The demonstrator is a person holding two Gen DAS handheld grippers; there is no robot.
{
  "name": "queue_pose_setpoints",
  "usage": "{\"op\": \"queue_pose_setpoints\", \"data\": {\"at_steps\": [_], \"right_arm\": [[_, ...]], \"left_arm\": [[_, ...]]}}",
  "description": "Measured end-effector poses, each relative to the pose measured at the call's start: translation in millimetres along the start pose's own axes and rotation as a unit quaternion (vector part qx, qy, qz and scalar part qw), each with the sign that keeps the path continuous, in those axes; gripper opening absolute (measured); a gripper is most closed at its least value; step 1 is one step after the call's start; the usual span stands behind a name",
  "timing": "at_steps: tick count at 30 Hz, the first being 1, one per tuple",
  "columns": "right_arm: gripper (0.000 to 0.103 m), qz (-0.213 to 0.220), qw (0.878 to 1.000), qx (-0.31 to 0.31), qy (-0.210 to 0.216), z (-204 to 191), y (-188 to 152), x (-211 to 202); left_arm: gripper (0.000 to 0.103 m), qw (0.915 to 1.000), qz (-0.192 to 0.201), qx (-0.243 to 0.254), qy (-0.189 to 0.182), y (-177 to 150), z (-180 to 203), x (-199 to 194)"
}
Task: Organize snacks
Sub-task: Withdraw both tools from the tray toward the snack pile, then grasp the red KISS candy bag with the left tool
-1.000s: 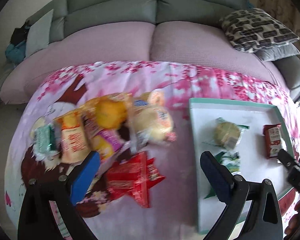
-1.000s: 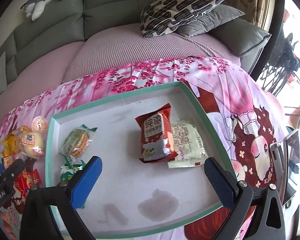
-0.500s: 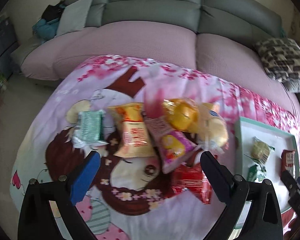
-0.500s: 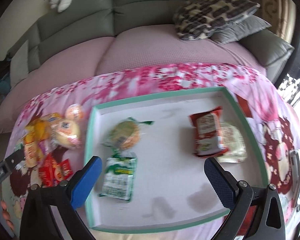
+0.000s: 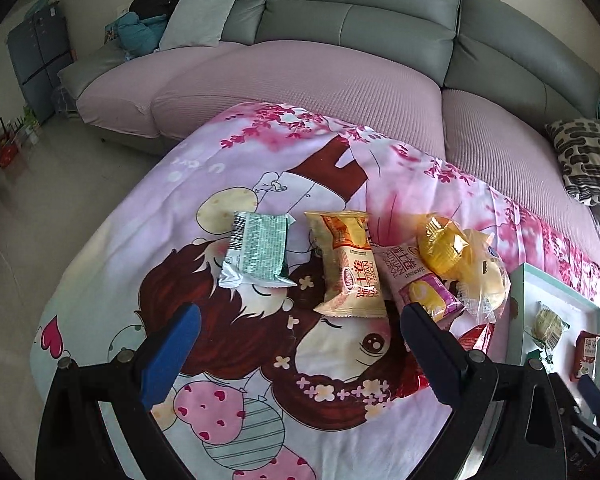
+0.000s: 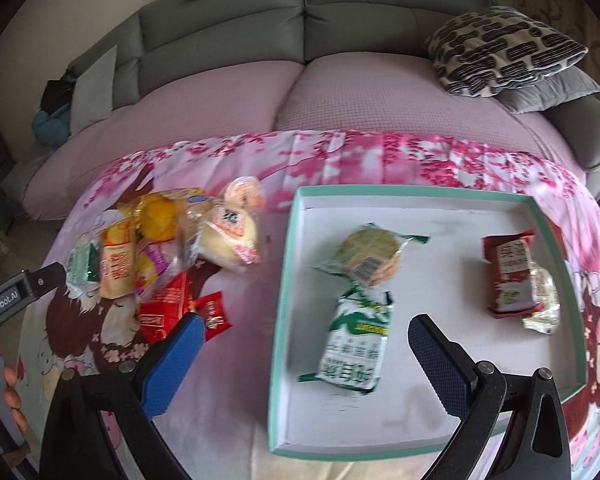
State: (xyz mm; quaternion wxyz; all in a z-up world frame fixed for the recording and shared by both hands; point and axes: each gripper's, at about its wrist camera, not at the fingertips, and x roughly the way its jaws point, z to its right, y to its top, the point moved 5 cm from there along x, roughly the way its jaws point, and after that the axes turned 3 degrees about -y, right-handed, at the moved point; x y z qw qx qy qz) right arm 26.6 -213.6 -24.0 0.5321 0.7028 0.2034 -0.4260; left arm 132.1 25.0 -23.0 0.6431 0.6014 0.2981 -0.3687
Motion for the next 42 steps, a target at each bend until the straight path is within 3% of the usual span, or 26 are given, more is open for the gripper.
{"op": "queue_pose_setpoints", "data": {"at_steps": [11,15,21,30,37,42], "right_arm": [[0.103,-0.015,1.000,-0.021,0.007,-21,-8,17],[0.103,-0.023,0.999,-0.025,-0.005,-20,-11,23],[0.103,-0.027,0.999,-0.023,-0.018,-13,-12,28],[0.103,-0.029,0.999,-0.010,-0.023,-5,-11,28],[0.103,-0.030,0.999,-0.001,-0.023,1,-11,27],[0.103,-0.030,0.999,0.004,-0.021,4,-11,27]], "left_arm": [[0.100,0.9987,-0.025,0.004,-0.043,-7,17,15],[0.100,0.9954,-0.050,0.017,-0.080,-18,41,29],[0.100,0.9914,-0.072,0.030,-0.105,-31,67,41],[0.100,0.9816,-0.099,0.005,-0.163,-39,87,55],[0.100,0.9815,-0.097,0.002,-0.165,-39,95,61],[0.100,0.9791,-0.116,0.018,-0.166,-44,105,70]]}}
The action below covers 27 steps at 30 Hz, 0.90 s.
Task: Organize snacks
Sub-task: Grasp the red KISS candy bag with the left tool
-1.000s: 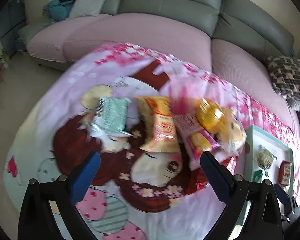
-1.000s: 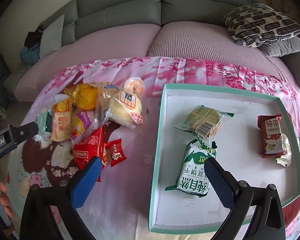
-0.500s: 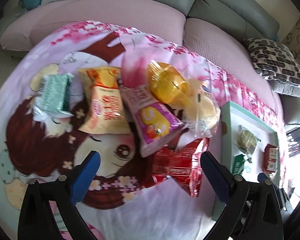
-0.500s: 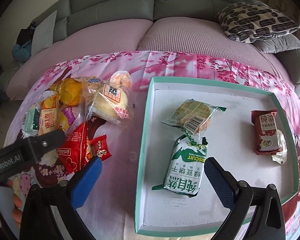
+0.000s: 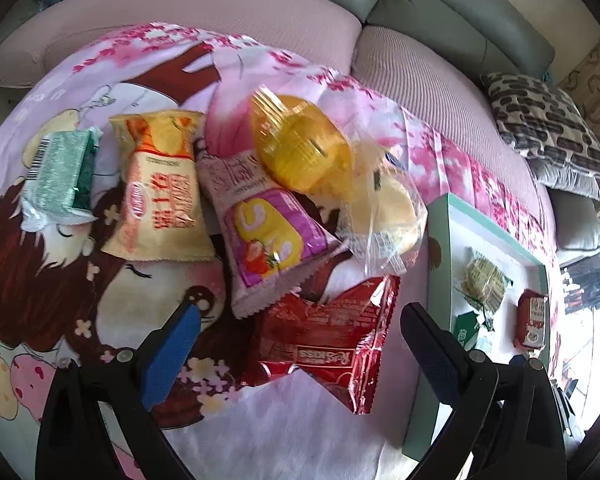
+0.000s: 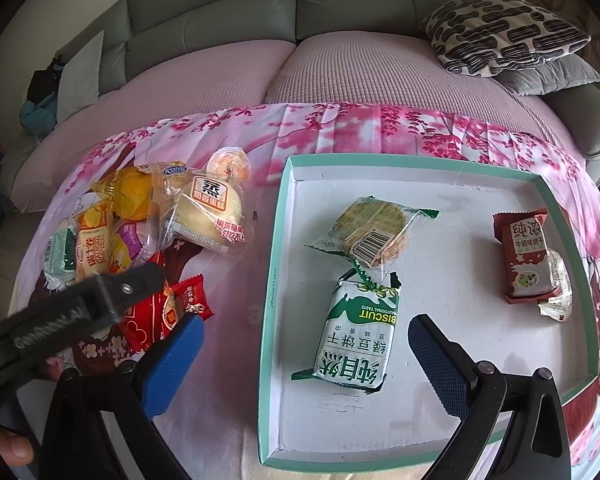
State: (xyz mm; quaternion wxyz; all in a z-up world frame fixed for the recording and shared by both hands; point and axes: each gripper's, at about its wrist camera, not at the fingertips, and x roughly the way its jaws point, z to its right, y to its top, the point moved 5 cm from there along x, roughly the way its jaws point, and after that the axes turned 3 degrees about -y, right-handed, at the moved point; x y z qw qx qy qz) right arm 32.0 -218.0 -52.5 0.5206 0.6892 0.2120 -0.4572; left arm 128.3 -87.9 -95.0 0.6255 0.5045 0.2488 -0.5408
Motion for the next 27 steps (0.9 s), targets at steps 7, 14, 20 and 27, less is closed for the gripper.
{"op": "queue_pose_setpoints", "data": {"at_steps": [7,14,20,27], "right_arm": [[0.103,-0.001,1.000,0.003,0.000,2,0,0],[0.103,-0.001,1.000,0.005,0.001,3,0,0],[0.103,-0.001,1.000,-0.001,0.002,-1,1,1],[0.103,0.000,1.000,-0.013,0.002,-7,0,1]], "left_arm": [[0.100,0.9995,-0.023,-0.004,0.020,-1,-4,13],[0.100,0.9993,-0.017,-0.031,0.009,-2,-14,7],[0.082,0.9985,-0.013,-0.052,-0.015,-3,-22,-3],[0.062,0.9972,-0.032,-0.049,-0.046,-8,-17,-1]]}}
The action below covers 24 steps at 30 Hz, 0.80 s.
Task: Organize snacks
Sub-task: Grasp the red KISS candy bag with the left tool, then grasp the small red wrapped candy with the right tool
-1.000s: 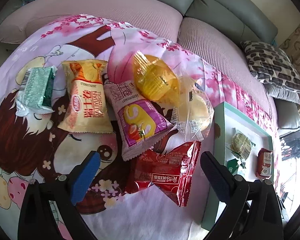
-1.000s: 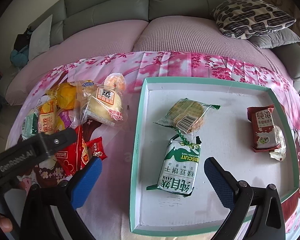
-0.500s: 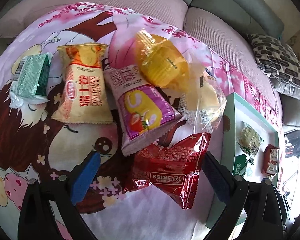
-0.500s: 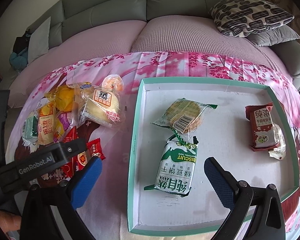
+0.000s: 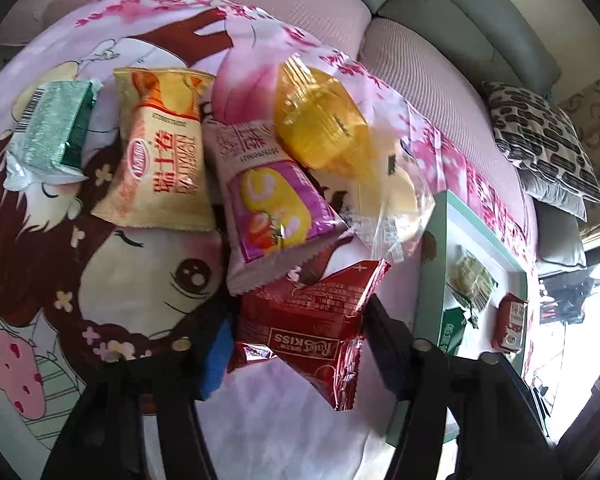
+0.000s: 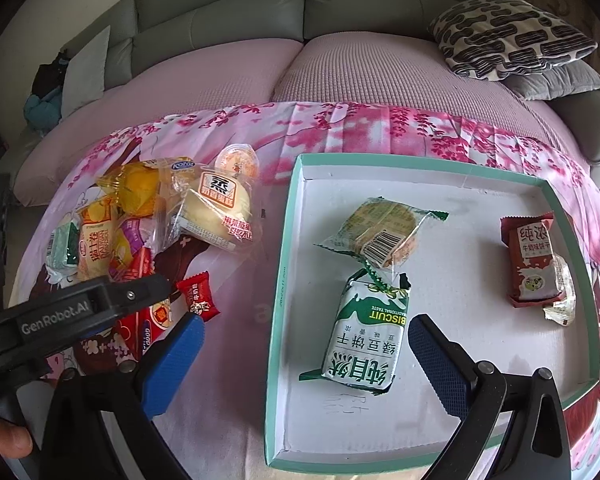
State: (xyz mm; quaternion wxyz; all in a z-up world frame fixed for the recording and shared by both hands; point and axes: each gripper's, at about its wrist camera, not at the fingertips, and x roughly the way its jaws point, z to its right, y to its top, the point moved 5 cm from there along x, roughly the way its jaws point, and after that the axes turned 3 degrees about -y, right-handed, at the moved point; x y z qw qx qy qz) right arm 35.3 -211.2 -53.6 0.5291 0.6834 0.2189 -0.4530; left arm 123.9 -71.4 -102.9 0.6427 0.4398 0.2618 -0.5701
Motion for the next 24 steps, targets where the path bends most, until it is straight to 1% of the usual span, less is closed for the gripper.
{"op": "queue_pose_setpoints", "data": {"at_steps": [6,10,13,16,21,24], "right_arm": [[0.103,0.005,1.000,-0.011,0.004,-7,0,0],[0.103,0.009,1.000,-0.024,0.007,-15,-1,0],[0.102,0.014,0.999,-0.033,0.012,-21,-1,0],[0.098,0.023,0.999,-0.043,0.017,-28,0,-2],[0.086,0.034,0.997,-0.065,0.039,-45,0,-3],[0.081,0.037,0.995,-0.081,0.049,-55,-1,-2]], "left_arm": [[0.060,0.9999,0.007,-0.008,0.001,2,-4,-5],[0.060,0.9994,0.022,-0.018,0.020,6,-13,-14],[0.060,0.9990,0.026,-0.030,0.019,8,-20,-18],[0.060,0.9987,0.030,-0.038,0.016,9,-24,-23],[0.060,0.9981,0.036,-0.048,0.013,8,-34,-33],[0.060,0.9978,0.038,-0.053,0.014,9,-33,-31]]}}
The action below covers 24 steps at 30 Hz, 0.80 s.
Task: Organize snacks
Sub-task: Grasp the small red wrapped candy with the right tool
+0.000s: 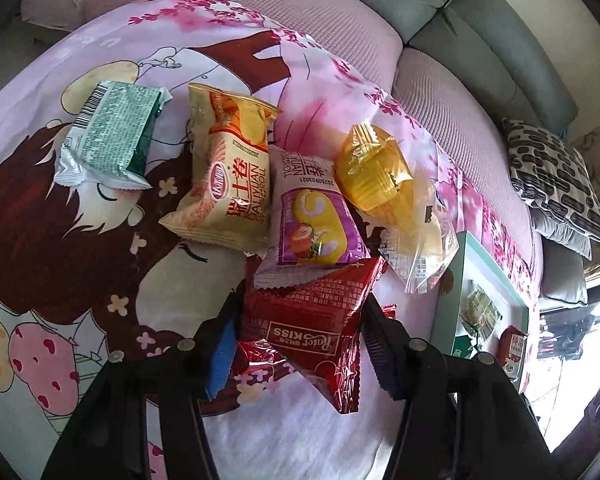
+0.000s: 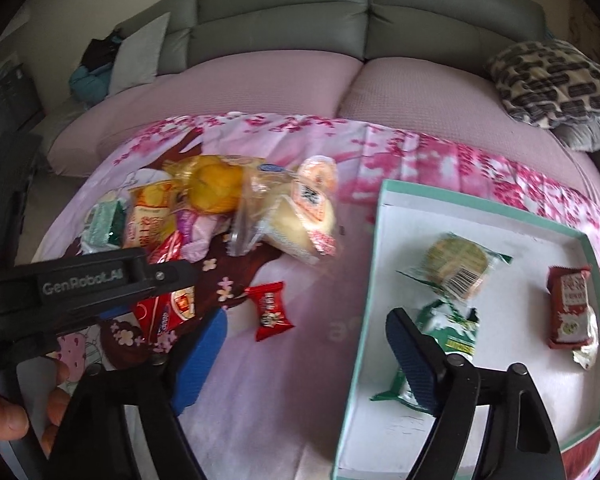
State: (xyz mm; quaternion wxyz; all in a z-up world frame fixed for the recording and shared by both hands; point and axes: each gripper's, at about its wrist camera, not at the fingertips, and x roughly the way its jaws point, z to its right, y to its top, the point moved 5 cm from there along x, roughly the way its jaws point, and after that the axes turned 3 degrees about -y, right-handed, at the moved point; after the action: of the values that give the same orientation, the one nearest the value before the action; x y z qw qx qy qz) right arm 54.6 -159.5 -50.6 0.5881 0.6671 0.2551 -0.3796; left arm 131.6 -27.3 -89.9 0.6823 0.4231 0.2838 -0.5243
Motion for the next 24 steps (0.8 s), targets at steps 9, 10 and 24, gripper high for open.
{"op": "queue_pose_setpoints", "data": {"at_steps": [9,10,24], "right_arm": [[0.060,-0.007,0.999,-0.018,0.026,-12,-3,17],[0.058,-0.008,0.999,-0.018,0.031,-13,-4,20],[0.037,-0.030,0.998,-0.009,0.049,-21,-9,51]], "left_arm": [[0.060,1.0000,0.000,-0.009,-0.001,1,2,4],[0.060,1.0000,0.000,-0.010,-0.001,1,1,3],[0.060,0.9999,-0.007,-0.012,-0.002,0,2,10]]}}
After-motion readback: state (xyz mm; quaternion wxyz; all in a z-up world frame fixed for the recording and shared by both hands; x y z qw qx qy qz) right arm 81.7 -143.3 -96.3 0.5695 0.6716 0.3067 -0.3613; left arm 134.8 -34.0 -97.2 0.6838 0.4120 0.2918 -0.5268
